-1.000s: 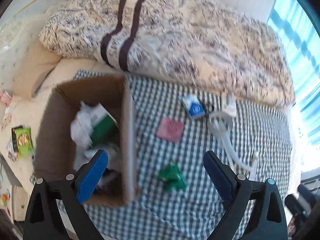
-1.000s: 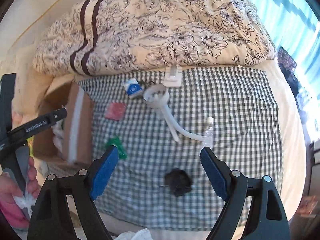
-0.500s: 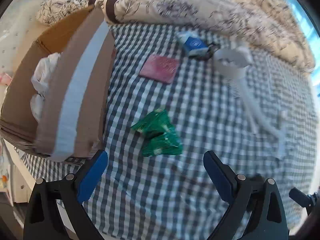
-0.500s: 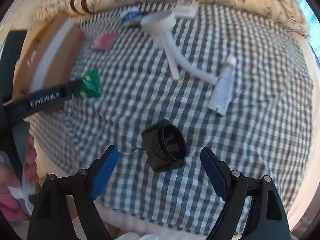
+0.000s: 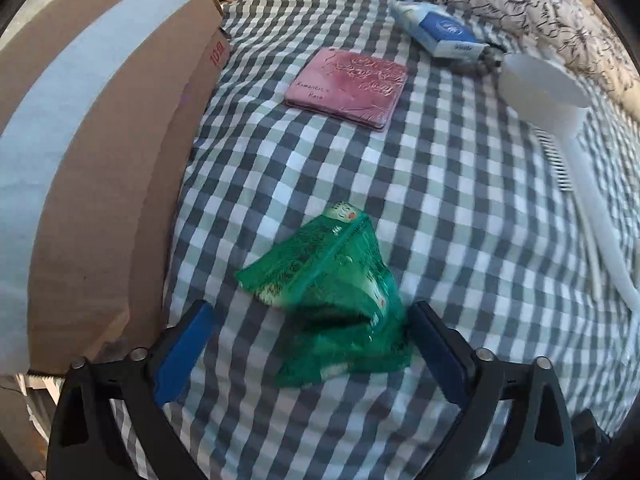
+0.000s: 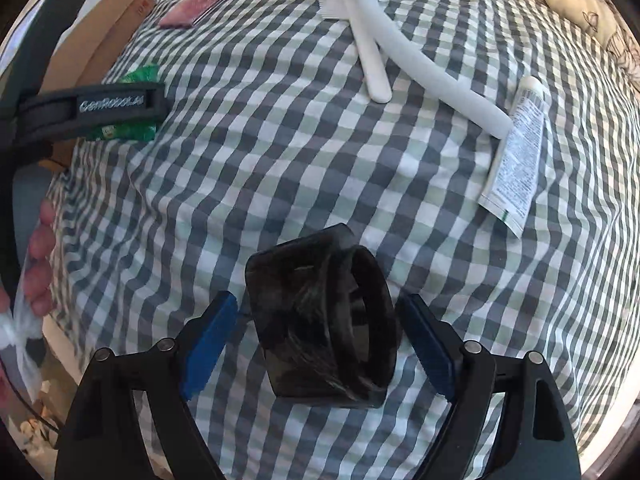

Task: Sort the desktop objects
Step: 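Grasp the green snack bag with left tool while right tool grasps a black cup, then drop the green bag and black cup into the cardboard box with both tools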

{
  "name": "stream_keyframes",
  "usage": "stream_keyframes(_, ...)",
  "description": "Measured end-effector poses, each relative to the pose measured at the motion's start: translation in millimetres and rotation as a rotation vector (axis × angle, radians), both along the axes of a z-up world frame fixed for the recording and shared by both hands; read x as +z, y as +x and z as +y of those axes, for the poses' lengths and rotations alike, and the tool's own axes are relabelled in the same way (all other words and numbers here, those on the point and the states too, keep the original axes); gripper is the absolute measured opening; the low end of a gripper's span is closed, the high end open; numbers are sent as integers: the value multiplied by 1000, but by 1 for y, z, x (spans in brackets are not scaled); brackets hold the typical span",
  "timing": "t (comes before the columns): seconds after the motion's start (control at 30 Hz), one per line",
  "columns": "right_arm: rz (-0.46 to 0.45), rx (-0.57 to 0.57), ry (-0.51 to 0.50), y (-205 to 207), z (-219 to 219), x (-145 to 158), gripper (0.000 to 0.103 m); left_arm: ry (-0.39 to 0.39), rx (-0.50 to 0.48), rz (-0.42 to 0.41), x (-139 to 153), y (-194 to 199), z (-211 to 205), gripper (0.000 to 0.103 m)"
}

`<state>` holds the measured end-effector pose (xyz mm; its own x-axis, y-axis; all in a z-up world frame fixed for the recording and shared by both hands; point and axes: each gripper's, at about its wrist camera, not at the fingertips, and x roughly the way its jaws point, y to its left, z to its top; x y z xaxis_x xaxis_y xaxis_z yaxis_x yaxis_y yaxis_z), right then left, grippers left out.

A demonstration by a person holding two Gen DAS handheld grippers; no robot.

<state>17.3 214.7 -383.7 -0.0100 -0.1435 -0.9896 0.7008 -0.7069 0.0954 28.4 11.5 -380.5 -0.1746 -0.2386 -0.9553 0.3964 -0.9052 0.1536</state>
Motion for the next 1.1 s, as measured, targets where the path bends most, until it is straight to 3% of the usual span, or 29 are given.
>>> stream_keyframes(0.07, 16, 20, 27, 3, -2, -2, 83, -9, 2, -2, -1, -1, 1, 103)
stream_keyframes(0.17, 59, 30, 65, 6, -1, 0, 60, 18, 1, -1, 0, 0, -1, 96)
stream_keyframes(0.2, 53, 20, 57, 5, 2, 3, 59, 84, -10, 15, 1, 2, -2, 76)
stream_keyframes(0.23, 39, 4, 52, 3, 5, 6, 58, 121, -19, 22, 3, 3, -2, 65)
stream_keyframes(0.37, 17, -48, 32, -5, 14, 24, 58, 112, -40, -1, 19, 6, 0, 39)
stream_keyframes(0.73, 48, -140, -88, -18, 33, 117, 58, 105, -89, 144, 122, 3, -4, 36)
stream_keyframes(0.9, 69, -167, -138, -17, 18, 153, 58, 91, -121, 210, 165, -8, -19, 36)
stream_keyframes(1.1, 112, -166, -195, -4, -31, 200, 58, 78, -123, 297, 222, -6, -58, 36)
